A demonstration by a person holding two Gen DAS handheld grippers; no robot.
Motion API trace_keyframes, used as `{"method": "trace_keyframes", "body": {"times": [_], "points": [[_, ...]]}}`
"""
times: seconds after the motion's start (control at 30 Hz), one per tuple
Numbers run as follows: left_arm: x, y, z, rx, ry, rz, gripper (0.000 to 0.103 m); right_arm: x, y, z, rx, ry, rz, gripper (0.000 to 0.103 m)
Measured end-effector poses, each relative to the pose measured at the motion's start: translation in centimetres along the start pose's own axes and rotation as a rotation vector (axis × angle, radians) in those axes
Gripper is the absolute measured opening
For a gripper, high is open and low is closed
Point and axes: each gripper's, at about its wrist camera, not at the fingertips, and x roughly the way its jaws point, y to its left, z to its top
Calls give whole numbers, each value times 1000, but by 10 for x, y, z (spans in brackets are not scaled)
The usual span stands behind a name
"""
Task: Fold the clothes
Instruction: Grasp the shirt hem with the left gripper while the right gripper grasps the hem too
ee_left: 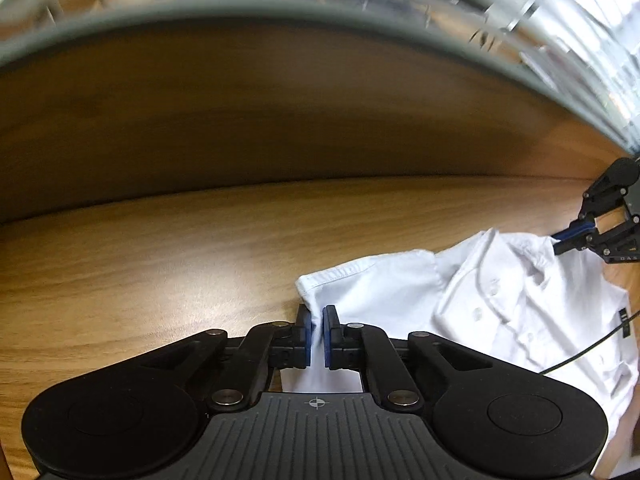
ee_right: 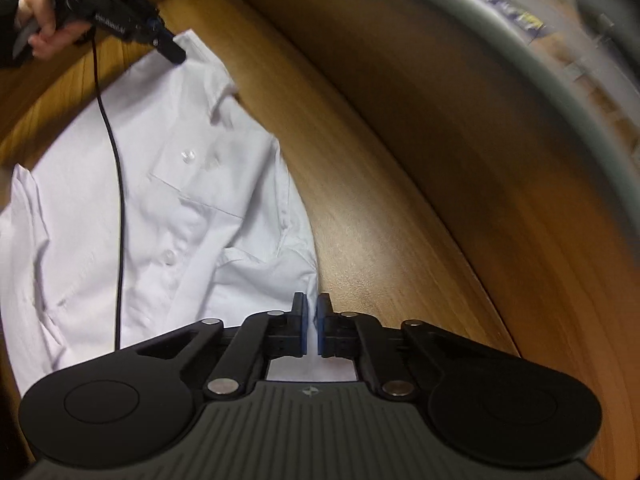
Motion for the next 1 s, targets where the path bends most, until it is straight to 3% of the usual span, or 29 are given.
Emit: {"method": "trace_keyframes", "body": {"times": [0.23, 0.37, 0.47, 0.57, 0.7, 0.8, 1.0], "points": [[-73, -23, -32, 31, -158, -37, 7, -50, 55, -25, -42, -101, -96, 3], [-109, -38, -68, 61, -222, -37, 7, -69, 97, -51, -81, -151, -162, 3], [-124, -57, -104, 153, -244, -15, 7, -72, 129, -69, -120, -183, -235, 3], [-131, -76, -142, 282, -226, 23, 7, -62, 157, -88, -163, -196, -300, 3], [-126, -84, -185, 403, -142, 111, 5, -39, 184, -108, -202, -187, -376, 3], [-117, -84, -206, 393, -85, 123, 4, -17, 201, -122, -257, -153, -419, 3], [-113, -80, -227, 280, -67, 107, 4, 33, 211, -133, -330, -12, -392, 3]]}}
